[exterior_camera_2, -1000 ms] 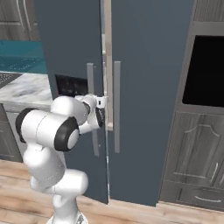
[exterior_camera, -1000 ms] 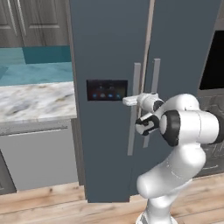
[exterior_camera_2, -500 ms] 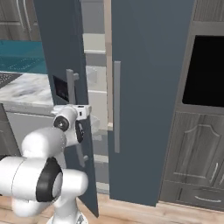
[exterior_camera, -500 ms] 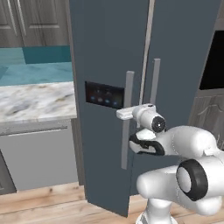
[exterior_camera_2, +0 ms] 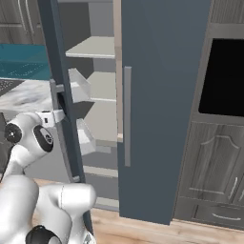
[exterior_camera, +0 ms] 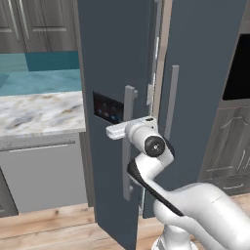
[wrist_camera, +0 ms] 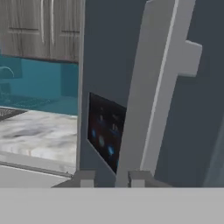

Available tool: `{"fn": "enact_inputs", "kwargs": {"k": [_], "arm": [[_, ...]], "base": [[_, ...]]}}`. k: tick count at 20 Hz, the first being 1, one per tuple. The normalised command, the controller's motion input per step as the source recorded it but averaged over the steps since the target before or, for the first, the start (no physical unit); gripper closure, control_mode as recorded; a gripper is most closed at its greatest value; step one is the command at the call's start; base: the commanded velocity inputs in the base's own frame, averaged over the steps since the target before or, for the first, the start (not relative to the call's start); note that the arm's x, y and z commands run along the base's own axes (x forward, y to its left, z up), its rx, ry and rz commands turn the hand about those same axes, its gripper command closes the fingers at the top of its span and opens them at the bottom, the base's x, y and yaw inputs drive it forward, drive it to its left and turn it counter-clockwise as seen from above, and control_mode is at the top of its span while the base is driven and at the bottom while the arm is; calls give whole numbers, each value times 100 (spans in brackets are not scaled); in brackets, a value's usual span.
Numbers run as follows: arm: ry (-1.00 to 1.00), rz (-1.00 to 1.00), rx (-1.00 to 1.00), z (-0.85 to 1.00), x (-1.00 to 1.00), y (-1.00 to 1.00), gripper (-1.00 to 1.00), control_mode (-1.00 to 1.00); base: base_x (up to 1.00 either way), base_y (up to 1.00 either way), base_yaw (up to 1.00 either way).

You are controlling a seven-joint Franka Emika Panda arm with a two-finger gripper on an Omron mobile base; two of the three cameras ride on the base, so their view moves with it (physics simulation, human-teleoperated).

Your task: Take the lemon wedge from the fridge and place it on the plate with fish on the dining counter.

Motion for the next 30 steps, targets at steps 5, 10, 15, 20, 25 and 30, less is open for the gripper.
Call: {"fn": "enact_inputs", "kwargs": {"k": [5,10,15,20,25,30], "arm": [[9,-10,-1,85,-100,27,-100,-100],[11,-19,10,44,-100,-60,-100,-100],[12,-15,17,50,-100,-94,-100,-100],[14,-7,35,41,-70,-100,-100,-100],[6,16,33,21,56,-98,-100,-100],[17,26,27,0,72,-75,-100,-100]], "base": [[0,0,0],[0,0,0],[0,0,0],[0,0,0],[0,0,0],[0,0,0]]}}
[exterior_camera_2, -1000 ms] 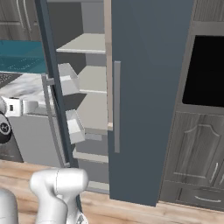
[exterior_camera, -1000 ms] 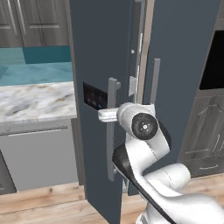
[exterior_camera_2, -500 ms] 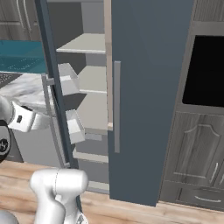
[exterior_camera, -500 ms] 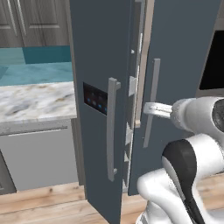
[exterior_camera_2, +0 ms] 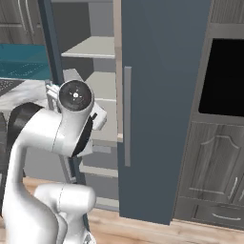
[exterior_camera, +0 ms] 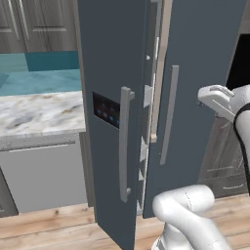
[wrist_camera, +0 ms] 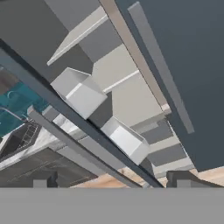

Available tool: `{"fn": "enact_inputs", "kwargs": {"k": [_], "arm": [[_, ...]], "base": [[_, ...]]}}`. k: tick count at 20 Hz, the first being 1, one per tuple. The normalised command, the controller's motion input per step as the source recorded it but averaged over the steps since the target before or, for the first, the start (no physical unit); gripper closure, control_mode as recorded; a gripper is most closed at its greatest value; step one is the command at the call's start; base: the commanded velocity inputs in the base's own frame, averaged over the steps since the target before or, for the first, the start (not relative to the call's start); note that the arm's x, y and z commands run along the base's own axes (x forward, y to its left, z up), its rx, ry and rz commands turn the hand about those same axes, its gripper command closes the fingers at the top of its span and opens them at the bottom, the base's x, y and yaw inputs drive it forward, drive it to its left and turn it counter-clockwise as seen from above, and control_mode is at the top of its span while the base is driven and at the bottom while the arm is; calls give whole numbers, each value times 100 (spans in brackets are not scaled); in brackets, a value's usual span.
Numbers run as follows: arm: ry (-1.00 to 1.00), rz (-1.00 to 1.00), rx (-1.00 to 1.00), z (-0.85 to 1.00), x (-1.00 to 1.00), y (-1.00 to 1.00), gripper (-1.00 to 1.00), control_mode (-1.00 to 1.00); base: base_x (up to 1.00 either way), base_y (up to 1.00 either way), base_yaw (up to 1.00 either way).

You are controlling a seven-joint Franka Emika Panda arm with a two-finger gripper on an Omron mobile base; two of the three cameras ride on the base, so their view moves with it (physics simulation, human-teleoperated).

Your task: Take the lemon wedge from the fridge and place it on the plate with fish on the dining counter.

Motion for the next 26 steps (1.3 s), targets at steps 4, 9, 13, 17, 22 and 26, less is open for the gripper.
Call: {"fn": "enact_inputs", "kwargs": {"k": [4,9,13,17,22,26], "arm": [[0,10,5,0,12,-10,-100,-100],[0,0,3,-12,54,0,-100,-100],[0,2,6,-26,98,-1,-100,-100],[1,10,15,-11,96,-8,-100,-100],[0,9,15,-2,83,0,-100,-100],[0,0,1,0,94,21,-100,-100]], "base": [[0,0,0],[0,0,0],[0,0,0],[0,0,0],[0,0,0],[0,0,0]]}}
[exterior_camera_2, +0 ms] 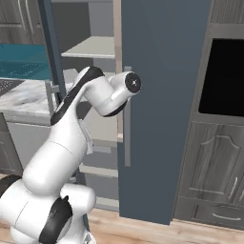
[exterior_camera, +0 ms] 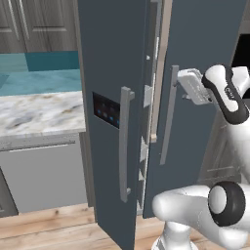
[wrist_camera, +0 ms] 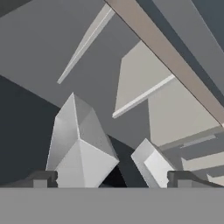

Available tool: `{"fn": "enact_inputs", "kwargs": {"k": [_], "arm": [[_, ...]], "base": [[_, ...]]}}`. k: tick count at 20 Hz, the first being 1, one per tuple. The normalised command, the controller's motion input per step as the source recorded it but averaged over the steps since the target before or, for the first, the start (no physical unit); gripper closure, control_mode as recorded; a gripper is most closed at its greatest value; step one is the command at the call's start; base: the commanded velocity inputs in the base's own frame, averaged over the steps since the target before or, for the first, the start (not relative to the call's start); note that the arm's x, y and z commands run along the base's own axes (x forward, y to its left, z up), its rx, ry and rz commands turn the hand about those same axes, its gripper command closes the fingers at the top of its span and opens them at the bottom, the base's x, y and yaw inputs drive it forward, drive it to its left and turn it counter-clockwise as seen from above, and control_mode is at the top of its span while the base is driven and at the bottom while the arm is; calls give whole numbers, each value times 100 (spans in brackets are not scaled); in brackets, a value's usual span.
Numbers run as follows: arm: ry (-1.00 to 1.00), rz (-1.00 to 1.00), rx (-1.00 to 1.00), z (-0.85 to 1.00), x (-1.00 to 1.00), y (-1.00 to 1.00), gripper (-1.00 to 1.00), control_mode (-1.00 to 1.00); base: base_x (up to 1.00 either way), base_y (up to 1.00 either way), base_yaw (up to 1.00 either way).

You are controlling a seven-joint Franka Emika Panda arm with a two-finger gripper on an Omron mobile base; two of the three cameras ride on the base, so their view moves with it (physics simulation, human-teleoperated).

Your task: Take the lemon wedge from the fridge and place it on the plate with fish on the dining counter.

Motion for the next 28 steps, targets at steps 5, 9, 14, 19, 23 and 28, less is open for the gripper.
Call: {"fn": "enact_inputs", "kwargs": {"k": [5,9,14,19,23,28], "arm": [[6,0,-1,-3,83,0,-100,-100],[2,0,0,-15,74,13,-100,-100],[3,1,0,-21,70,20,-100,-100],[9,7,0,-27,52,29,-100,-100],[18,13,0,-12,36,35,-100,-100],[14,19,0,0,10,43,-100,-100]], "base": [[0,0,0],[0,0,0],[0,0,0],[0,0,0],[0,0,0],[0,0,0]]}}
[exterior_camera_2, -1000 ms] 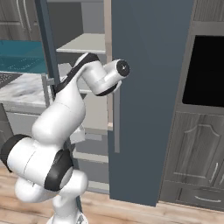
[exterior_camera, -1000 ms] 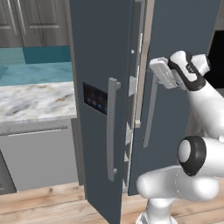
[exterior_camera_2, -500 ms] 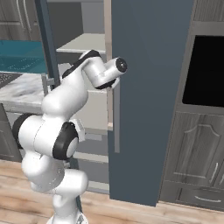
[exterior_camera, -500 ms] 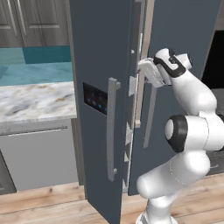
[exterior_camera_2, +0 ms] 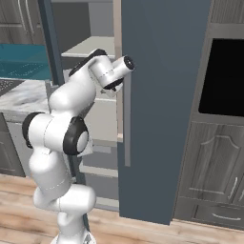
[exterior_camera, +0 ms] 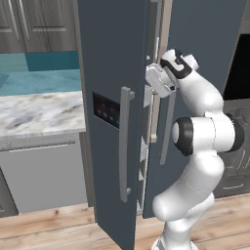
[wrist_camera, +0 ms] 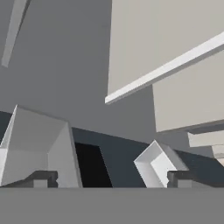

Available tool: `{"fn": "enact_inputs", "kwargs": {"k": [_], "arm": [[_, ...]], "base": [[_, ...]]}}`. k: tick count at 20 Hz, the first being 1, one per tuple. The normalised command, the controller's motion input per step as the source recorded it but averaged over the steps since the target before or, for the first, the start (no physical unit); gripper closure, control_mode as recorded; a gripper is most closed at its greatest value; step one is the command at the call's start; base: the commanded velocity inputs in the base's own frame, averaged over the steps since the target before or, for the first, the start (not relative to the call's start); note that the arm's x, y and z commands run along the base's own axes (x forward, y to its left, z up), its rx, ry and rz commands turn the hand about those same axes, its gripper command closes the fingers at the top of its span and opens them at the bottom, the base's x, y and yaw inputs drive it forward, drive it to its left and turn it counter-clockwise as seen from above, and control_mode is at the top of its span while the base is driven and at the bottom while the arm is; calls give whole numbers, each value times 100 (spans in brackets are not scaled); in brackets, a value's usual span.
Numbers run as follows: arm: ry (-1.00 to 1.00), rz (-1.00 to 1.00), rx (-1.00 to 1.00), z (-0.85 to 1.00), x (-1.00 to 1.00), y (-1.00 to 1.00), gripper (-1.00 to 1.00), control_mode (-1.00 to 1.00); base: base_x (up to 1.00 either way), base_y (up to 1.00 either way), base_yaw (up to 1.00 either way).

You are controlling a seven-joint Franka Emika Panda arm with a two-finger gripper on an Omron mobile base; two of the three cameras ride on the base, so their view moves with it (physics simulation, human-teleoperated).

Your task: Take the lemon wedge from the fridge and place it on the plate with fish on the dining counter.

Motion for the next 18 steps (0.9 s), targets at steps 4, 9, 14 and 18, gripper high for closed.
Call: {"fn": "enact_inputs", "kwargs": {"k": [4,9,14,18], "arm": [[6,22,0,0,0,62,-100,-100],[1,25,0,0,-10,79,-100,-100],[0,32,0,1,-27,91,-100,-100],[-9,36,-1,2,-59,99,-100,-100]], "base": [[0,0,0],[0,0,0],[0,0,0],[0,0,0]]}}
